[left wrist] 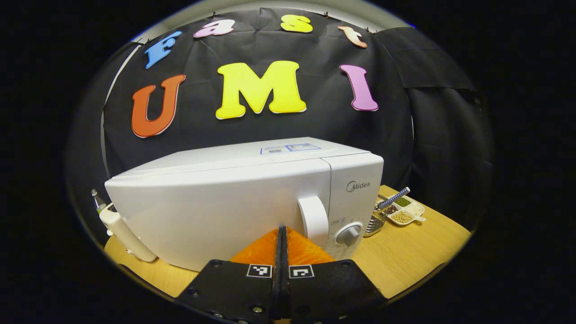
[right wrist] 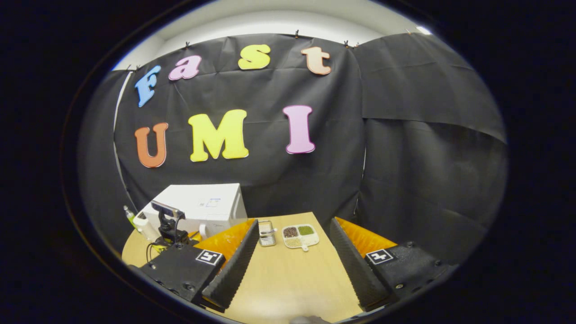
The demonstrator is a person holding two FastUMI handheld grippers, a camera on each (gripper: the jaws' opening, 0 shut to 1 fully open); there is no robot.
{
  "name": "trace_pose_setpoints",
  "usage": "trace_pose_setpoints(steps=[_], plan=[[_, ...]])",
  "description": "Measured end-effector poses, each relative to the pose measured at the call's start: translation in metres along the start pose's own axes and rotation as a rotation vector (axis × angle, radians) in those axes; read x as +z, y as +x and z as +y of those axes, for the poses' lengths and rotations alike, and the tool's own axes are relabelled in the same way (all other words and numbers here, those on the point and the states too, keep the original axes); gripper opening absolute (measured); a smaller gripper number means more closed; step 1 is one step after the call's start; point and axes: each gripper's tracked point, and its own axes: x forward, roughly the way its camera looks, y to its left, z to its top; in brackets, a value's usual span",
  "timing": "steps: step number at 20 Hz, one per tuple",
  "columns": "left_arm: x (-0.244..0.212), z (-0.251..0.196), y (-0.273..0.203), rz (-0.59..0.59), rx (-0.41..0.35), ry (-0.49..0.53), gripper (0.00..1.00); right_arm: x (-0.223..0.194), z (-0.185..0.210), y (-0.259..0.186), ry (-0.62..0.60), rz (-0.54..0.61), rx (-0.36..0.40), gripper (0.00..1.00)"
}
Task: Open the microwave oven with the left hand, put the food in, and close the microwave oven.
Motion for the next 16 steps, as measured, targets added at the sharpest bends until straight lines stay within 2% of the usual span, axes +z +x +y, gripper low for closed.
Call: trace_pose_setpoints(steps=[6, 7, 8, 9, 10, 12, 13, 14, 15, 16], plan=[[-0.005, -0.004, -0.019, 0.027, -0.006, -0.045, 0.00, 0.003, 0.007, -0.009, -0.003, -0.016, -0.004, 1.00], [-0.004, 0.000, -0.027, 0.025, 0.004, -0.041, 0.01, 0.003, 0.007, -0.011, -0.002, -0.018, -0.005, 0.92], [-0.004, 0.004, -0.033, 0.022, 0.012, -0.036, 0.03, 0.002, 0.008, -0.014, -0.002, -0.020, -0.003, 0.92], [-0.005, 0.007, -0.041, 0.020, 0.010, -0.034, 0.09, 0.002, 0.009, -0.017, -0.003, -0.021, -0.006, 1.00], [-0.007, 0.011, -0.053, 0.024, 0.010, -0.031, 0.43, 0.002, 0.010, -0.017, -0.002, -0.021, -0.010, 1.00], [-0.007, 0.032, -0.082, 0.016, 0.052, -0.001, 0.97, 0.001, 0.012, -0.023, 0.000, -0.028, -0.010, 1.00], [-0.009, 0.038, -0.090, 0.022, 0.052, 0.003, 0.97, 0.000, 0.014, -0.026, -0.004, -0.030, -0.010, 1.00], [-0.011, 0.043, -0.101, 0.031, 0.053, 0.000, 0.97, 0.002, 0.017, -0.029, -0.009, -0.039, -0.008, 0.92], [-0.007, 0.050, -0.114, 0.032, 0.061, -0.010, 0.96, 0.003, 0.021, -0.033, -0.019, -0.048, -0.007, 1.00], [-0.002, 0.054, -0.128, 0.022, 0.061, -0.024, 0.97, 0.004, 0.024, -0.036, -0.030, -0.057, -0.003, 1.00]])
